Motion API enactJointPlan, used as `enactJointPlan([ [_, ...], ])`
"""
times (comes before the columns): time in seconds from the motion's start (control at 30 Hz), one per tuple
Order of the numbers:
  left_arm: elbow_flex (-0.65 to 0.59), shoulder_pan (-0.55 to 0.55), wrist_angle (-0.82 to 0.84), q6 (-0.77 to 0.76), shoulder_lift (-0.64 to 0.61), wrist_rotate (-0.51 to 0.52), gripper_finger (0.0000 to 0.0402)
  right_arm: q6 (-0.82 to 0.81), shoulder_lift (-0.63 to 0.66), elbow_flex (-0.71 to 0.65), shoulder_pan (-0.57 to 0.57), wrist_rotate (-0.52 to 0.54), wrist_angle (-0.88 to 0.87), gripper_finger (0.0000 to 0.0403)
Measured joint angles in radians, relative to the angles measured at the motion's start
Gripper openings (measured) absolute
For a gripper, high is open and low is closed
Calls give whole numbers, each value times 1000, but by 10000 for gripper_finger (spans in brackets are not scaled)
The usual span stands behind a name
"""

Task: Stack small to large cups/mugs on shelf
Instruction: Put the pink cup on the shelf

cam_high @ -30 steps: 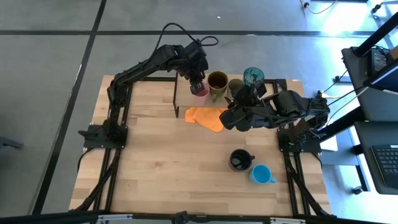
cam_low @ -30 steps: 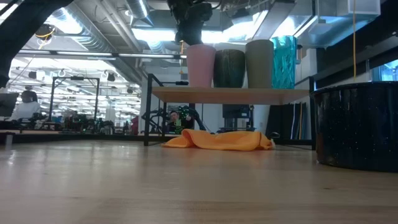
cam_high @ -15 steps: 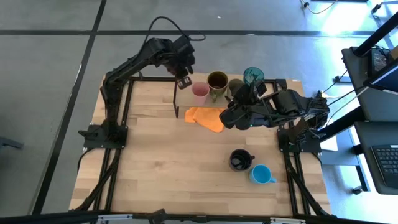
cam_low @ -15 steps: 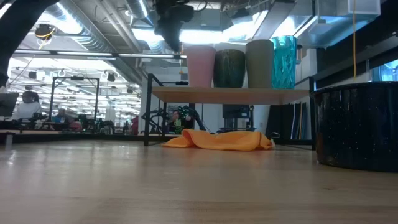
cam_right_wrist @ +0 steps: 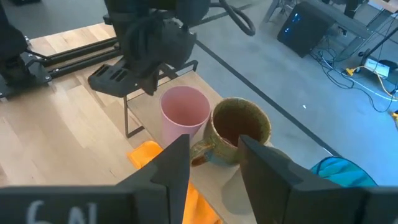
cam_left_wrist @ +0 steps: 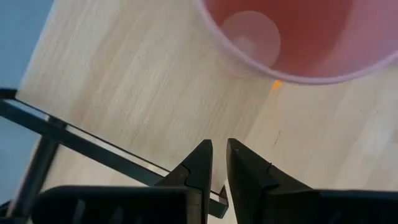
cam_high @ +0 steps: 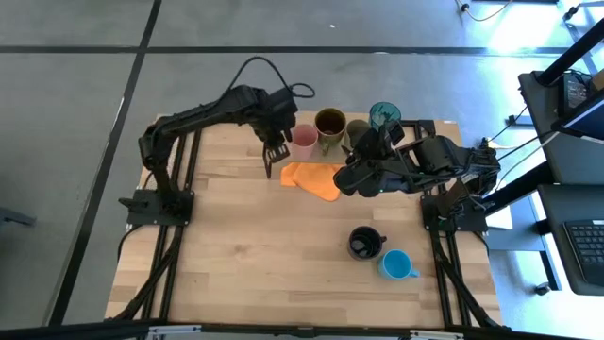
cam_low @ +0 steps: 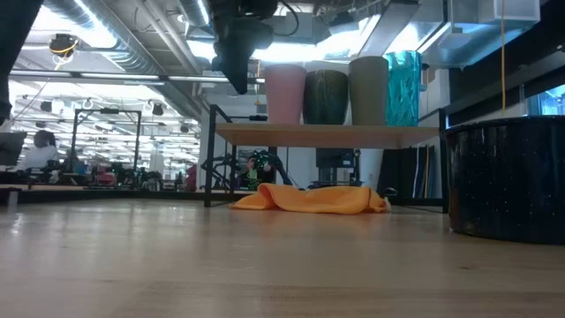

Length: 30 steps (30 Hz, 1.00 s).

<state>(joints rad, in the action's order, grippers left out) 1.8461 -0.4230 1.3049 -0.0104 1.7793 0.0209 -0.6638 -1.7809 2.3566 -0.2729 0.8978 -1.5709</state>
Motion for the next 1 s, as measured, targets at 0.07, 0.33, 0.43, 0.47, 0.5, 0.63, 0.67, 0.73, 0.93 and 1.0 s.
enactJointPlan([
  [0.07,-48,2,-38,-18,-30,-28,41,5,2,0,0,-2,0,139],
  [0.33,-165,22,-232,-105,-106,-70,41,14,23,0,9,0,0,139],
  [0.43,-182,23,-237,-111,-106,-69,41,14,27,0,10,1,0,139],
  [0.47,-188,23,-255,-112,-106,-69,41,14,29,0,10,1,0,139],
  [0.5,-193,23,-266,-114,-106,-68,41,14,29,0,10,1,0,139],
  [0.63,-197,22,-292,-118,-106,-68,41,13,29,0,10,1,0,139],
  [0.67,-197,22,-296,-118,-106,-68,41,13,29,0,10,1,0,139],
  [0.73,-197,22,-313,-118,-106,-68,41,13,29,0,10,1,0,139],
  [0.93,-197,15,-321,-118,-106,-68,41,13,29,0,10,1,0,139],
  [1.0,-197,15,-325,-118,-106,-67,41,13,29,0,10,1,0,139],
])
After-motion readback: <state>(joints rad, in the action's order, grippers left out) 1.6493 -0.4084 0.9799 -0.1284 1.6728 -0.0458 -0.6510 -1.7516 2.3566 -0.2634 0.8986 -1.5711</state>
